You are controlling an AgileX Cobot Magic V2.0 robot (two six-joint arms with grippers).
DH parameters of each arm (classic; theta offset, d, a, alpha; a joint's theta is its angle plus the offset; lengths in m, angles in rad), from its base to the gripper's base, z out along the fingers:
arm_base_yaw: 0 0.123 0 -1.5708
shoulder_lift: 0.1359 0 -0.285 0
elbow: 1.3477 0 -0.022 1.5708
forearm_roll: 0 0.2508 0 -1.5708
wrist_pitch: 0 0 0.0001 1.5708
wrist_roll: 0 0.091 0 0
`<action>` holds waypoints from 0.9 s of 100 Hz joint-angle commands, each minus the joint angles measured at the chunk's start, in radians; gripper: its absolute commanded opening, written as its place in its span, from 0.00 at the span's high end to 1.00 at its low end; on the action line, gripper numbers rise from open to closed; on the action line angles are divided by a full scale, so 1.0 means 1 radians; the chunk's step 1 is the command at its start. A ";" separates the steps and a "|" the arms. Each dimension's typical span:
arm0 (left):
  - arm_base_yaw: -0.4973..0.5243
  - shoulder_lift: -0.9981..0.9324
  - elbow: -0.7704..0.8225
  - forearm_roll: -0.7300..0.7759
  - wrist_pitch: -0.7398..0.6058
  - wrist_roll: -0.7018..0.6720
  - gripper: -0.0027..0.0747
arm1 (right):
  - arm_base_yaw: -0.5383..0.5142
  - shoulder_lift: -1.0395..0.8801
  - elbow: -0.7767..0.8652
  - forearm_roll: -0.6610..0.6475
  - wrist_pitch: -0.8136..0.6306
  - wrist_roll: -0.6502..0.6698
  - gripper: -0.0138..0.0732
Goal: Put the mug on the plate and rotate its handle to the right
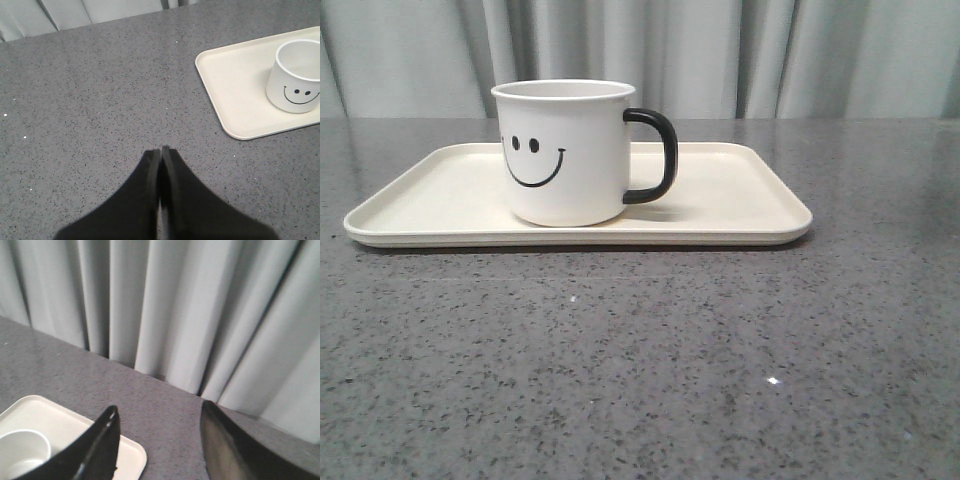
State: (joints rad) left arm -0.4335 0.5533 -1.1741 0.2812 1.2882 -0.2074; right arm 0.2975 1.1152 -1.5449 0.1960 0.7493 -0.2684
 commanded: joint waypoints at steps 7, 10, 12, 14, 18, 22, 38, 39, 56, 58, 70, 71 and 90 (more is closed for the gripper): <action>-0.005 0.008 -0.020 0.017 -0.051 -0.010 0.99 | 0.090 0.131 -0.141 0.020 0.014 -0.025 0.40; -0.005 0.008 -0.020 0.017 -0.047 -0.010 0.99 | 0.112 0.156 -0.157 0.020 0.026 -0.025 0.40; -0.005 0.008 -0.020 0.017 -0.047 -0.010 0.99 | 0.121 0.173 -0.166 0.020 0.035 -0.025 0.40; -0.005 0.008 -0.020 0.017 -0.044 -0.010 0.99 | 0.134 0.190 -0.175 0.020 0.042 -0.025 0.40; -0.005 0.008 -0.020 0.017 -0.039 -0.010 0.99 | 0.159 0.221 -0.186 0.020 0.057 -0.027 0.40; -0.005 0.008 -0.020 0.017 -0.035 -0.010 0.99 | 0.183 0.244 -0.195 0.020 0.068 -0.030 0.40; -0.005 0.008 -0.020 0.017 -0.027 -0.010 0.99 | 0.249 0.330 -0.196 0.020 0.076 -0.032 0.40; -0.005 0.008 -0.020 0.017 -0.027 -0.010 0.99 | 0.251 0.336 -0.196 0.020 0.076 -0.032 0.40; -0.005 0.008 -0.020 0.017 -0.027 -0.010 0.99 | 0.279 0.405 -0.196 0.019 0.088 -0.033 0.40; -0.005 0.008 -0.020 0.017 -0.027 -0.010 0.99 | 0.280 0.413 -0.196 0.019 0.091 -0.033 0.40; -0.005 0.008 -0.020 0.017 -0.027 -0.010 0.99 | 0.280 0.450 -0.196 0.020 0.108 -0.033 0.40; -0.005 0.008 -0.020 0.017 -0.027 -0.010 0.99 | 0.280 0.454 -0.196 0.020 0.110 -0.033 0.40; -0.005 0.008 -0.020 0.017 -0.027 -0.010 0.99 | 0.281 0.502 -0.196 0.023 0.133 -0.033 0.40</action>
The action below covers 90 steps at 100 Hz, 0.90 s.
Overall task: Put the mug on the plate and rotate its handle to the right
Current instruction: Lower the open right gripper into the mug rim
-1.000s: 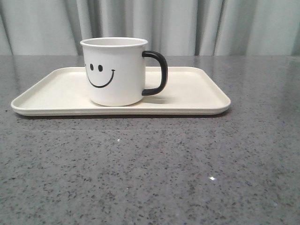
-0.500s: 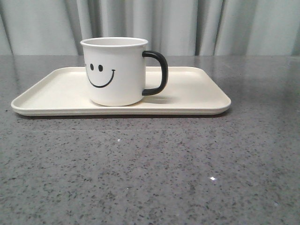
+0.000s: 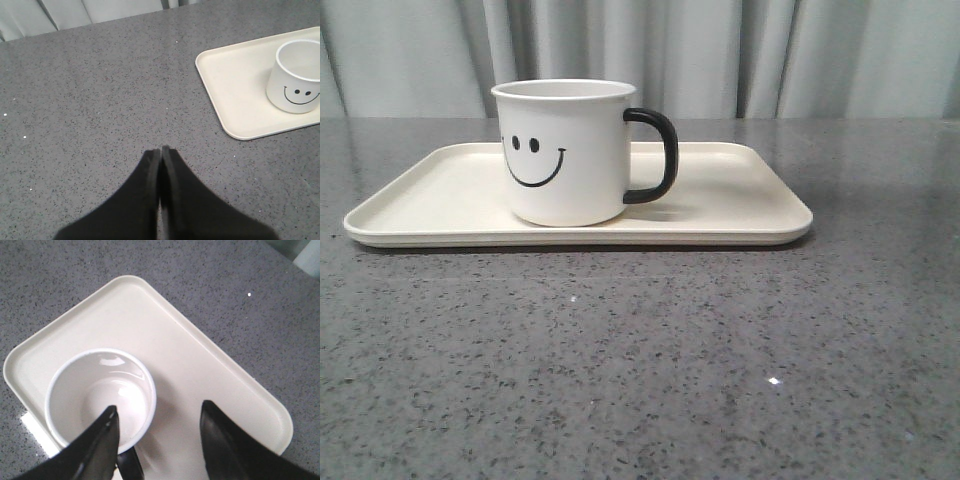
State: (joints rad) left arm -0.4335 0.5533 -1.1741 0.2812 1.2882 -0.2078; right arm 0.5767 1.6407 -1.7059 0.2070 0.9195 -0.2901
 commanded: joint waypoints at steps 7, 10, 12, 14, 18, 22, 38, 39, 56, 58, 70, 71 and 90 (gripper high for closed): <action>-0.005 0.008 -0.020 0.017 -0.027 -0.010 0.99 | 0.001 -0.007 -0.035 0.017 -0.037 -0.011 0.40; -0.005 0.008 -0.020 0.017 -0.027 -0.010 0.99 | 0.001 0.003 -0.035 0.021 -0.037 -0.011 0.40; -0.005 0.008 -0.020 0.017 -0.027 -0.010 0.99 | 0.003 0.005 -0.035 0.023 -0.037 -0.011 0.40; -0.005 0.008 -0.020 0.017 -0.027 -0.010 0.99 | 0.005 0.010 -0.035 0.023 -0.038 -0.011 0.40; -0.005 0.008 -0.020 0.017 -0.027 -0.010 0.99 | 0.009 0.014 -0.035 0.023 -0.038 -0.011 0.40; -0.005 0.008 -0.020 0.017 -0.027 -0.010 0.99 | 0.013 0.021 -0.035 0.026 -0.038 -0.011 0.40; -0.005 0.008 -0.020 0.017 -0.027 -0.010 0.99 | 0.028 0.052 -0.035 0.032 -0.043 -0.011 0.40; -0.005 0.008 -0.020 0.017 -0.027 -0.010 0.99 | 0.028 0.053 -0.035 0.032 -0.043 -0.011 0.40; -0.005 0.008 -0.020 0.017 -0.027 -0.010 0.99 | 0.031 0.094 -0.035 0.032 -0.042 -0.011 0.40; -0.005 0.008 -0.020 0.017 -0.027 -0.010 0.99 | 0.031 0.096 -0.035 0.032 -0.042 -0.011 0.40; -0.005 0.008 -0.020 0.017 -0.027 -0.010 0.99 | 0.031 0.114 -0.035 0.032 -0.049 -0.011 0.40; -0.005 0.008 -0.020 0.017 -0.027 -0.010 0.99 | 0.031 0.114 -0.035 0.032 -0.050 -0.011 0.40; -0.005 0.008 -0.020 0.017 -0.027 -0.010 0.99 | 0.031 0.140 -0.035 0.032 -0.066 -0.011 0.40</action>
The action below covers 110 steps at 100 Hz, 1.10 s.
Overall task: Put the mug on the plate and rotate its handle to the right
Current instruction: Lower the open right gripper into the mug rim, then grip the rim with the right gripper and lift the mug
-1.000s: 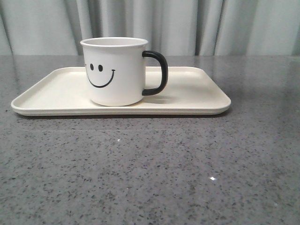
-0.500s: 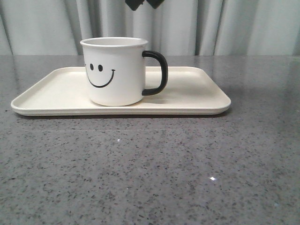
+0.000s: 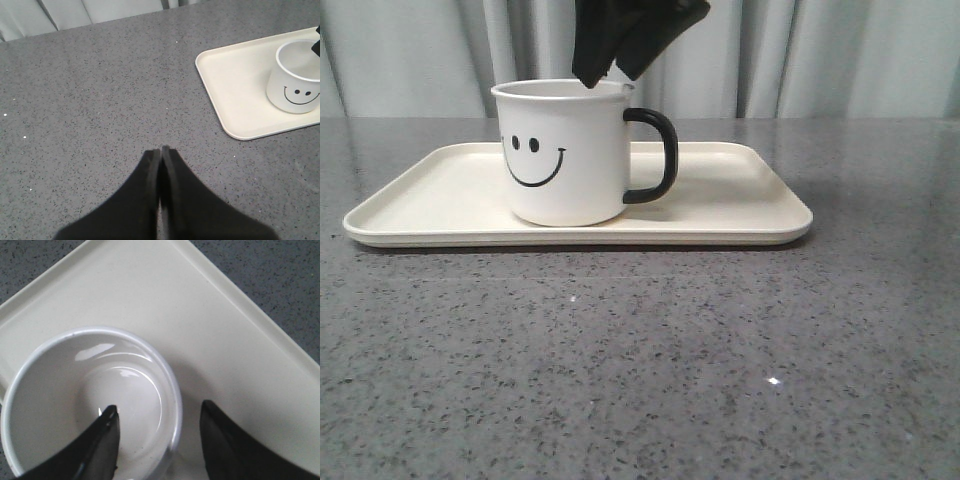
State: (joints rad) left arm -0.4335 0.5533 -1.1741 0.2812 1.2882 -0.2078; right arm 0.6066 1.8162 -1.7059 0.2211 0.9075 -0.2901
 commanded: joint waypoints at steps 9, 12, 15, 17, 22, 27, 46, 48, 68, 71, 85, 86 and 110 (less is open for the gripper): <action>-0.005 0.008 -0.020 0.017 -0.027 -0.010 0.99 | 0.001 -0.018 -0.035 0.018 -0.050 -0.011 0.40; -0.005 0.008 -0.020 0.017 -0.027 -0.010 0.99 | 0.001 -0.013 -0.035 0.018 -0.048 -0.011 0.40; -0.005 0.008 -0.020 0.017 -0.027 -0.010 0.99 | 0.001 -0.006 -0.035 0.018 -0.048 -0.011 0.40; -0.005 0.008 -0.020 0.017 -0.027 -0.010 0.99 | 0.001 -0.004 -0.035 0.018 -0.048 -0.011 0.40; -0.005 0.008 -0.020 0.017 -0.027 -0.010 0.99 | 0.001 0.003 -0.035 0.018 -0.048 -0.011 0.40; -0.005 0.008 -0.020 0.017 -0.027 -0.010 0.99 | 0.001 0.007 -0.035 0.018 -0.048 -0.011 0.40; -0.005 0.008 -0.020 0.017 -0.027 -0.010 0.99 | 0.001 0.010 -0.035 0.018 -0.048 -0.011 0.49; -0.005 0.008 -0.020 0.017 -0.027 -0.010 0.99 | 0.001 0.010 -0.035 0.018 -0.048 -0.011 0.51; -0.005 0.008 -0.020 0.017 -0.027 -0.010 0.99 | 0.001 0.010 -0.035 0.018 -0.046 -0.011 0.77; -0.005 0.008 -0.020 0.017 -0.027 -0.010 0.99 | 0.001 0.010 -0.035 0.018 -0.046 -0.011 0.82; -0.005 0.008 -0.020 0.017 -0.027 -0.010 0.99 | 0.001 0.010 -0.035 0.018 -0.046 -0.011 0.97; -0.005 0.008 -0.020 0.017 -0.027 -0.010 0.99 | 0.001 0.010 -0.035 0.018 -0.046 -0.011 0.98; -0.005 0.008 -0.020 0.017 -0.027 -0.010 0.99 | -0.001 0.008 -0.146 0.015 0.053 -0.011 0.98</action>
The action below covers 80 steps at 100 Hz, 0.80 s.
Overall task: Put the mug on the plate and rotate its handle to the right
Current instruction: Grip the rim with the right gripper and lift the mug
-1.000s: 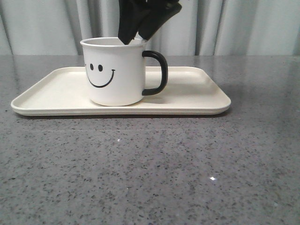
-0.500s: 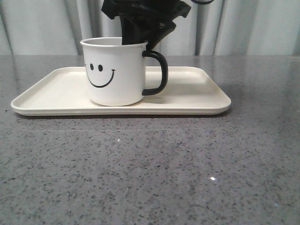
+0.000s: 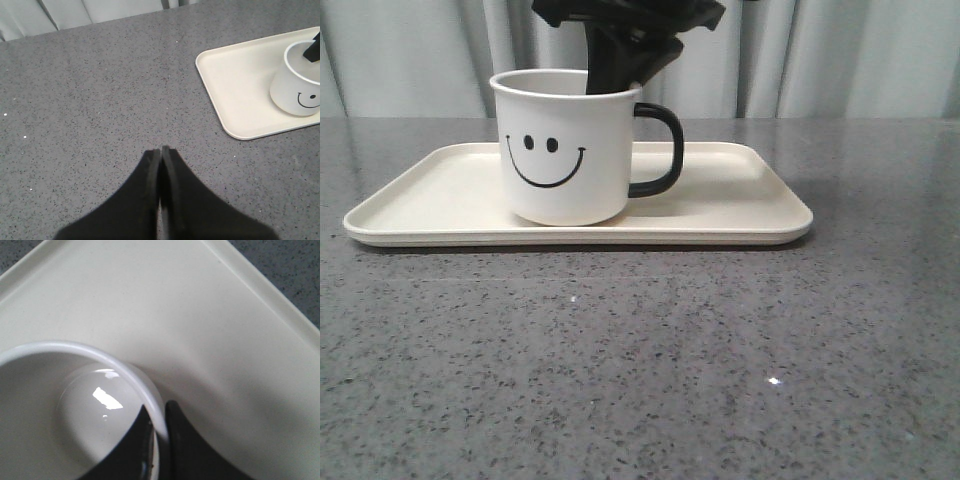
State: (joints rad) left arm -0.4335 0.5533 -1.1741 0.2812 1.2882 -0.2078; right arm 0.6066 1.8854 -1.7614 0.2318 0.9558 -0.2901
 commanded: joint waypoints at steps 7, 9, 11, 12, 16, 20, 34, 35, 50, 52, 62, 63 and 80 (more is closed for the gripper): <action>-0.005 0.008 -0.020 0.017 -0.027 -0.010 0.99 | -0.001 -0.061 -0.172 0.004 0.058 -0.011 0.98; -0.005 0.008 -0.020 0.017 -0.027 -0.010 0.99 | -0.001 -0.061 -0.198 0.003 0.073 -0.011 0.98; -0.005 0.008 -0.020 0.015 -0.027 -0.010 0.99 | -0.001 -0.061 -0.224 0.001 0.087 -0.015 0.98; -0.005 0.008 -0.020 0.015 -0.027 -0.010 0.99 | -0.001 -0.061 -0.233 0.002 0.091 -0.018 0.98; -0.005 0.008 -0.020 0.013 -0.027 -0.010 0.99 | -0.001 -0.061 -0.286 0.002 0.122 -0.040 0.98; -0.005 0.008 -0.020 0.013 -0.027 -0.010 0.99 | -0.001 -0.061 -0.337 0.002 0.156 -0.066 0.98; -0.005 0.008 -0.020 0.013 -0.027 -0.010 0.99 | -0.001 -0.061 -0.479 0.002 0.261 -0.141 0.98; -0.005 0.008 -0.020 0.013 -0.027 -0.010 0.99 | -0.001 -0.061 -0.484 0.002 0.264 -0.141 0.98; -0.005 0.008 -0.020 0.013 -0.027 -0.010 0.99 | -0.002 -0.061 -0.522 0.000 0.284 -0.164 0.98; -0.005 0.008 -0.020 0.013 -0.027 -0.010 0.99 | -0.002 -0.061 -0.522 -0.001 0.289 -0.177 0.98; -0.005 0.008 -0.020 0.005 -0.027 -0.010 0.99 | -0.002 -0.047 -0.521 -0.001 0.324 -0.223 0.98; -0.005 0.008 -0.020 0.005 -0.027 -0.010 0.99 | -0.002 -0.047 -0.521 -0.001 0.325 -0.223 0.98; -0.005 0.008 -0.020 0.005 -0.027 -0.010 0.99 | -0.005 -0.014 -0.516 -0.015 0.343 -0.228 0.98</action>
State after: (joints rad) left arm -0.4335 0.5533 -1.1741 0.2792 1.2882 -0.2078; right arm 0.6066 1.9071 -2.2520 0.2137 1.2667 -0.5015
